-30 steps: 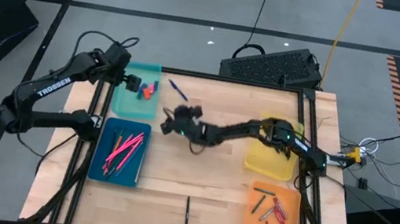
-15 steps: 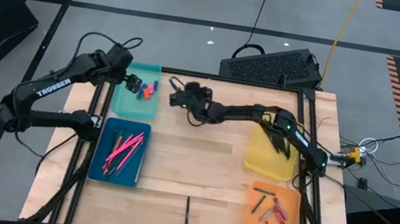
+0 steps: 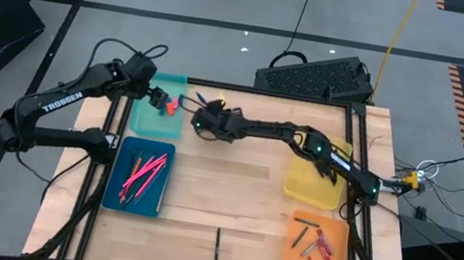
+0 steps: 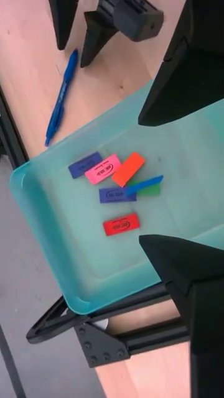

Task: Sort crayons/erasers/pens/pencils in bins
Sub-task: Put the blue pen into the yellow bin

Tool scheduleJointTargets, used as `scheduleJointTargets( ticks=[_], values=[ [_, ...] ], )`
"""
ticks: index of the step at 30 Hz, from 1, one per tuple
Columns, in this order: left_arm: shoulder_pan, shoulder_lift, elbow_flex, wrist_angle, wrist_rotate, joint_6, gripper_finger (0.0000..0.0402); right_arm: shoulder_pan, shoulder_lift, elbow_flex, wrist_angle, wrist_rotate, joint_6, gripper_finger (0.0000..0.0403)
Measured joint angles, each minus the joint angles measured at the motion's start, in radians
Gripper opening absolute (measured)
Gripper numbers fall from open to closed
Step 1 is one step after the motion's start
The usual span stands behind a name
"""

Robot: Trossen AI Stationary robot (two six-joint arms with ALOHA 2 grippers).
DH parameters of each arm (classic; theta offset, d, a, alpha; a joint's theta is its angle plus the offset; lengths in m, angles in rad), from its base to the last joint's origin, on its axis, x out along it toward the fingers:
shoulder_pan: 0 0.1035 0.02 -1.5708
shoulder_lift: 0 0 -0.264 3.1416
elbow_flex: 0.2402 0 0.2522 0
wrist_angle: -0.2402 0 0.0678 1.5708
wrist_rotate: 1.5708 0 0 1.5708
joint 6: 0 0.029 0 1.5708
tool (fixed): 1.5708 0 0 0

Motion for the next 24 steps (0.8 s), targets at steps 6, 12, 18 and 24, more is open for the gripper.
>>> scheduleJointTargets(
  ticks=[6, 12, 18, 24],
  values=[
    [-0.025, 0.000, 0.000, 0.020, 0.031, -0.035, 0.0303, -0.013, -0.028, 0.000, -0.078, -0.144, -0.050, 0.0146],
    [-0.067, 0.000, 0.000, 0.051, 0.070, -0.076, 0.0303, -0.030, -0.057, 0.000, -0.118, -0.291, -0.096, 0.0068],
    [-0.119, -0.007, 0.000, 0.034, 0.080, -0.116, 0.0303, -0.025, -0.071, 0.000, -0.010, -0.570, -0.200, 0.0007],
    [-0.159, -0.073, 0.000, 0.027, 0.080, -0.158, 0.0303, -0.016, -0.130, -0.002, -0.056, -0.568, -0.101, 0.0002]
  ],
)
